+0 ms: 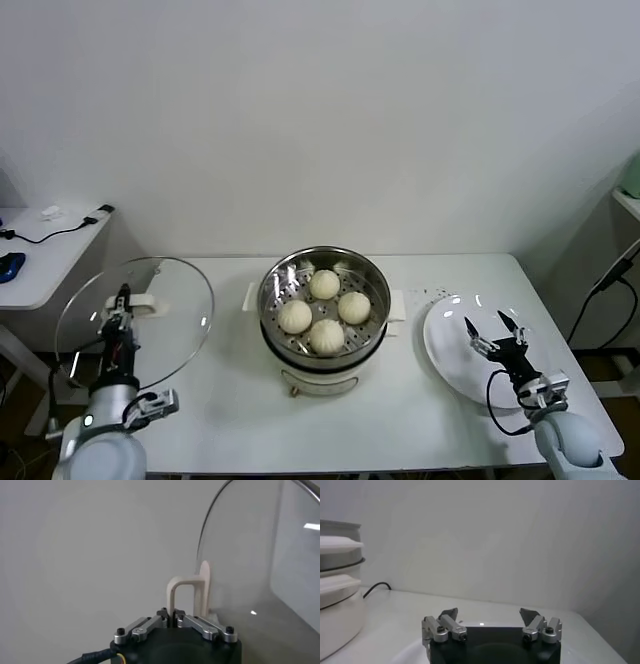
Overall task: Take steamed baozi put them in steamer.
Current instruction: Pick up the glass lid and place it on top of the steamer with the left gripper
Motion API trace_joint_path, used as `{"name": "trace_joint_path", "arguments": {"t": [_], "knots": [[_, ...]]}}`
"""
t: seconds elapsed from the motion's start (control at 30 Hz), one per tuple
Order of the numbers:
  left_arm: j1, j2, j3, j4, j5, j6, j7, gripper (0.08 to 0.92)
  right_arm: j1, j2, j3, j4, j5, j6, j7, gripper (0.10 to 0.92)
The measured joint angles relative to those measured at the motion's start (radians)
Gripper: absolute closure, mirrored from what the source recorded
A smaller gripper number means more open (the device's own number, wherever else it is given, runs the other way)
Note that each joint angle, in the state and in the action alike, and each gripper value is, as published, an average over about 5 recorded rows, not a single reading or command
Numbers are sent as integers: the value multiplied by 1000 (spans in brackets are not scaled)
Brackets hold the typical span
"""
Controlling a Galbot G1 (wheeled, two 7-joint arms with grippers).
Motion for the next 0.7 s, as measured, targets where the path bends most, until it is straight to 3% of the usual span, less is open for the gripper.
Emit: {"name": "trace_joint_path", "arguments": {"t": [0.17,0.33,0.5,0.7], "knots": [[-96,41,137,-37,72,105,122,853,26,7,-12,-17,-12,1,2,203],[-212,34,278,-49,157,176,253,853,37,7,-15,-28,-20,3,2,203],[-317,-18,398,-41,236,221,352,853,46,11,-13,-37,-23,6,3,203],[-415,-113,509,7,311,250,409,853,52,17,-6,-47,-24,14,3,203]]}}
